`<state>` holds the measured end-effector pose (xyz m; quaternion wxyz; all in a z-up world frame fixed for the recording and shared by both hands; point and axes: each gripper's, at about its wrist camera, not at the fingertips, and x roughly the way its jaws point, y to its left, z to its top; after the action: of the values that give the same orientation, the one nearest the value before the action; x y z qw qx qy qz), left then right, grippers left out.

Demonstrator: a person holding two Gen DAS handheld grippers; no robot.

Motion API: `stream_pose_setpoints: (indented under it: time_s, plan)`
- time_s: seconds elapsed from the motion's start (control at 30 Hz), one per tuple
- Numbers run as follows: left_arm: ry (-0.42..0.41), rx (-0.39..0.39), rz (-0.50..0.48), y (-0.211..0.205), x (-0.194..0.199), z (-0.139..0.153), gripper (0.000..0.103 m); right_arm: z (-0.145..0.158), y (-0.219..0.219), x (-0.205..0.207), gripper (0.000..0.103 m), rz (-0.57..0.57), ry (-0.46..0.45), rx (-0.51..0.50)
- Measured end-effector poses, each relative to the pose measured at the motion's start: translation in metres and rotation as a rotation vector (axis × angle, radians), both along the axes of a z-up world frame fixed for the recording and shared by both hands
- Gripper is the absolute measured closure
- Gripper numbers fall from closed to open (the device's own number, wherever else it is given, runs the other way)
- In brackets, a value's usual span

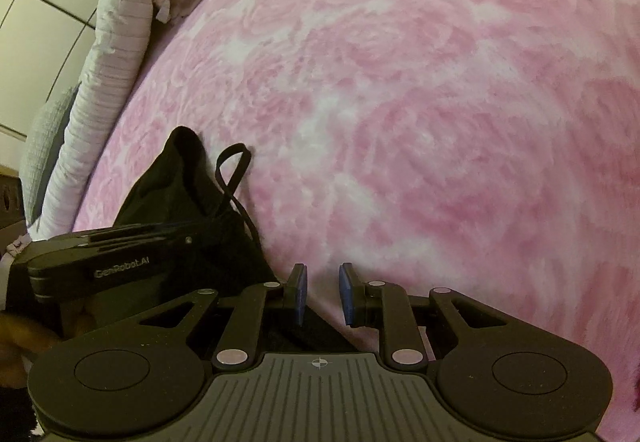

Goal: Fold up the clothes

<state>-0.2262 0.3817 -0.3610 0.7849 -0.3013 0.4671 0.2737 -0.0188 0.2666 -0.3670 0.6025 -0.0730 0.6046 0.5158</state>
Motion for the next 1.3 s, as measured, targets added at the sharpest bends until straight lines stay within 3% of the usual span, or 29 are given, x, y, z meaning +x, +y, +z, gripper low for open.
stream_pose_setpoints:
  time_s: [0.07, 0.3, 0.47, 0.57, 0.6, 0.63, 0.7, 0.83, 1.07, 1.1, 1.13, 1.23, 1.3]
  plan:
    - [-0.052, -0.012, 0.02, 0.002, -0.006, 0.009, 0.103, -0.001, 0.0, 0.0, 0.082, -0.001, -0.003, 0.0]
    - [-0.386, 0.049, 0.231, 0.0, -0.081, 0.085, 0.103, -0.003, 0.0, -0.003, 0.082, -0.003, -0.02, -0.001]
    - [-0.457, -0.009, 0.386, -0.005, -0.119, 0.086, 0.101, 0.001, 0.004, -0.007, 0.082, -0.001, -0.045, -0.023]
    - [-0.449, -0.034, 0.395, -0.011, -0.116, 0.077, 0.101, 0.014, 0.009, -0.015, 0.082, 0.057, -0.111, 0.02]
    - [-0.457, -0.046, 0.395, -0.012, -0.115, 0.074, 0.101, 0.02, 0.011, -0.019, 0.077, 0.093, -0.133, 0.055]
    - [-0.457, -0.053, 0.398, -0.013, -0.113, 0.072, 0.101, 0.024, 0.013, -0.023, 0.061, 0.128, -0.148, 0.079]
    - [-0.454, -0.064, 0.406, -0.015, -0.111, 0.067, 0.101, 0.028, 0.018, -0.03, 0.053, 0.178, -0.174, 0.103]
    - [-0.367, -0.076, 0.423, -0.022, -0.114, 0.058, 0.1, 0.023, 0.019, -0.031, 0.053, 0.124, -0.169, 0.056]
    - [-0.3, -0.12, 0.439, -0.018, -0.112, 0.041, 0.093, 0.02, 0.025, -0.024, 0.054, 0.05, -0.177, 0.102]
    - [-0.298, -0.126, 0.448, -0.019, -0.113, 0.04, 0.093, 0.019, 0.026, -0.023, 0.067, 0.039, -0.178, 0.108]
    - [-0.295, -0.128, 0.455, -0.019, -0.114, 0.039, 0.093, 0.019, 0.027, -0.021, 0.097, 0.029, -0.18, 0.115]
    - [-0.269, -0.106, 0.462, -0.02, -0.124, 0.045, 0.093, 0.018, 0.029, -0.018, 0.1, -0.003, -0.183, 0.134]
    - [-0.251, -0.089, 0.481, -0.019, -0.137, 0.052, 0.093, 0.041, 0.015, -0.016, 0.1, -0.032, -0.229, 0.237]
